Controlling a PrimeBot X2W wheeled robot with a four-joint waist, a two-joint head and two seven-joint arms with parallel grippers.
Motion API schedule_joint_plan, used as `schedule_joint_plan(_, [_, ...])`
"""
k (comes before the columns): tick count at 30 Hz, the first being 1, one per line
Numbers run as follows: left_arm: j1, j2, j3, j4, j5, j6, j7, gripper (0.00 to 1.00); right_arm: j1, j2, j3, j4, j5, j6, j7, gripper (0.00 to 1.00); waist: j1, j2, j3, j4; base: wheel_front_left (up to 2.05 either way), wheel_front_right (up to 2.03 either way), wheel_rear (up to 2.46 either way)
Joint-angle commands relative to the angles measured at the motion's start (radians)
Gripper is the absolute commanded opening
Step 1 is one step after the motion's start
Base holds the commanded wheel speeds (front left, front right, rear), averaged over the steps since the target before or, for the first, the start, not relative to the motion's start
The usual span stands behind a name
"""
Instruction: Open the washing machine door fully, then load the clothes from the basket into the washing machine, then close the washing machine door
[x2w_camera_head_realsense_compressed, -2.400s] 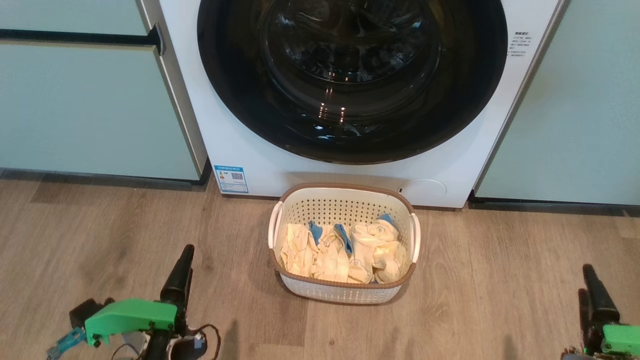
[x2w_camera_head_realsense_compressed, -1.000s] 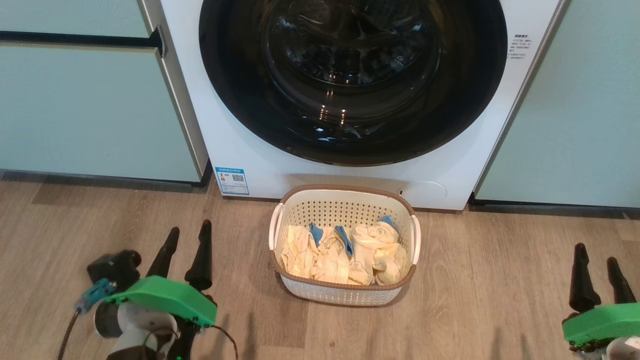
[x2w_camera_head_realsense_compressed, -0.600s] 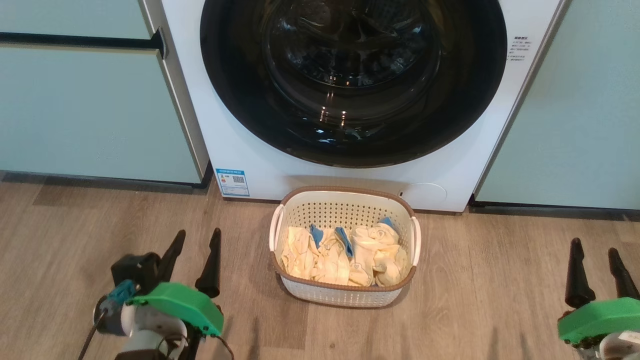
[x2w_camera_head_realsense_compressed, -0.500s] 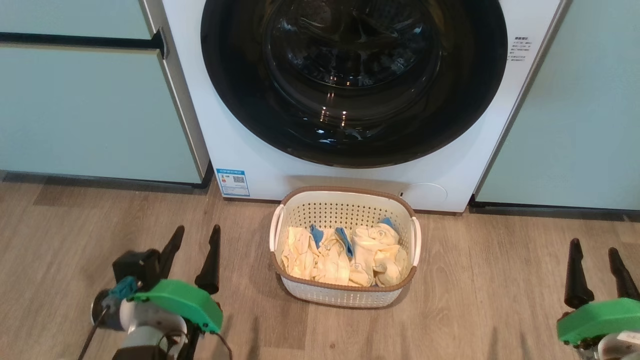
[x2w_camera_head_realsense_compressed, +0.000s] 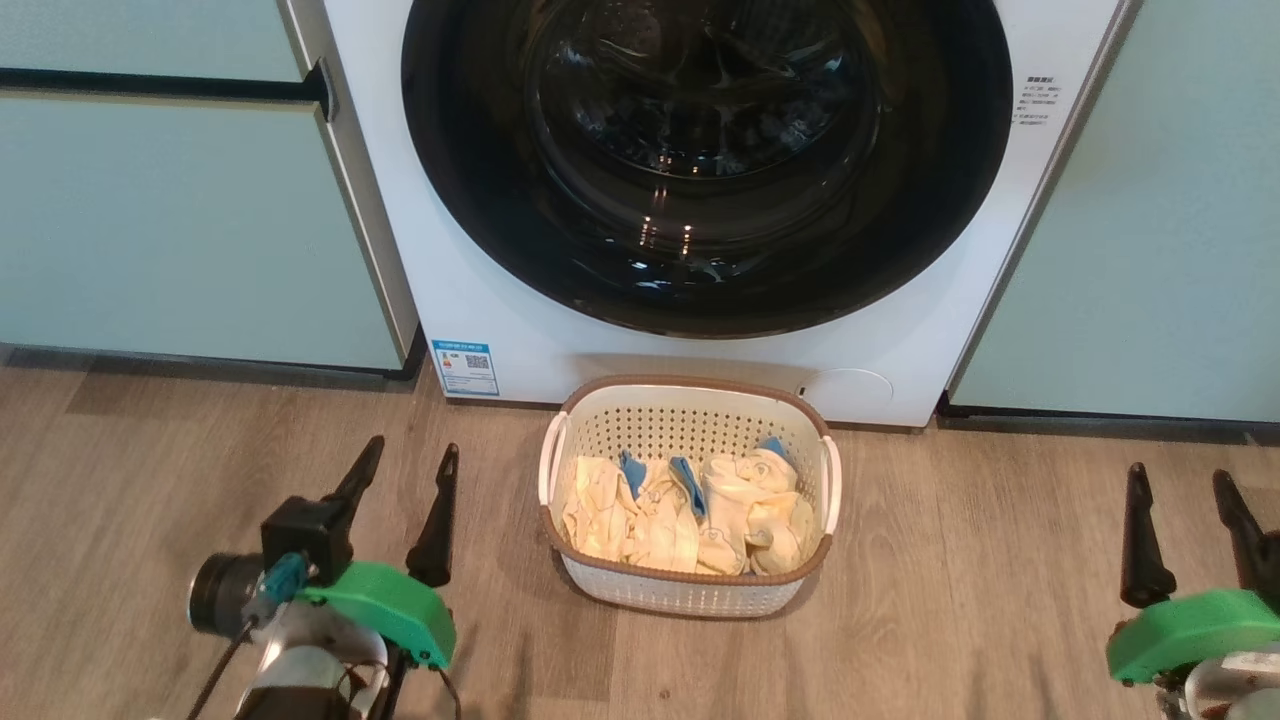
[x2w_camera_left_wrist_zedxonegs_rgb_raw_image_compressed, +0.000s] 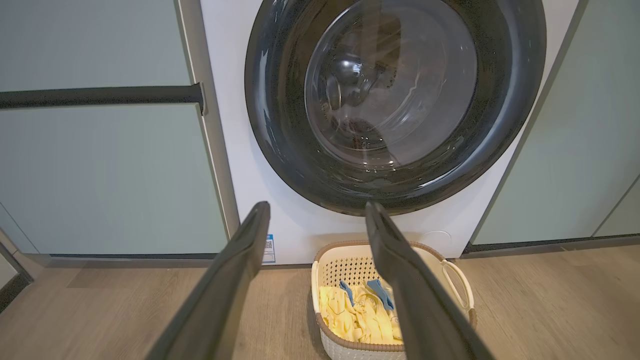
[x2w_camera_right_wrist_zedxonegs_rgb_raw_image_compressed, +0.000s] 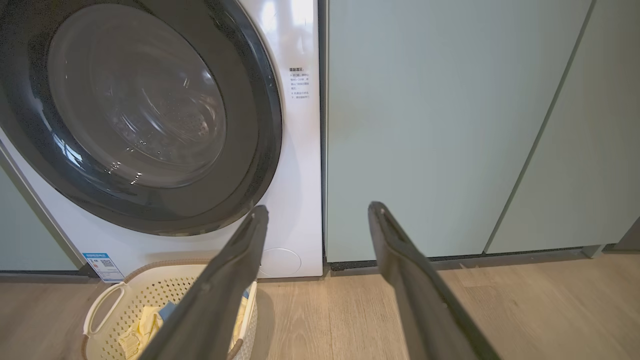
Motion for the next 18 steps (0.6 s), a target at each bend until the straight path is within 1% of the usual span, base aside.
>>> schedule_joint_plan(1, [-0.06,0.023,0.028,-0.03,0.033,0.011,-0.018,1.0,-0.058,-0.011,0.016,-0.032,-0.036,-0.003,-0.019,1.0,0.0,0.0,0.0,-0.001,0.0,0.0,0.0])
schedule_joint_plan(11, [-0.077,0.03,0.017,-0.021,0.136,0.011,-0.047,1.0,-0.064,-0.011,0.013,-0.037,-0.169,-0.003,-0.048,1.0,0.0,0.0,0.001,-0.003,0.0,0.0,0.0])
schedule_joint_plan(18, [-0.082,0.029,0.02,-0.01,0.134,0.017,-0.048,1.0,-0.067,-0.011,0.011,-0.033,-0.165,-0.003,-0.049,1.0,0.0,0.0,0.002,-0.006,0.0,0.0,0.0])
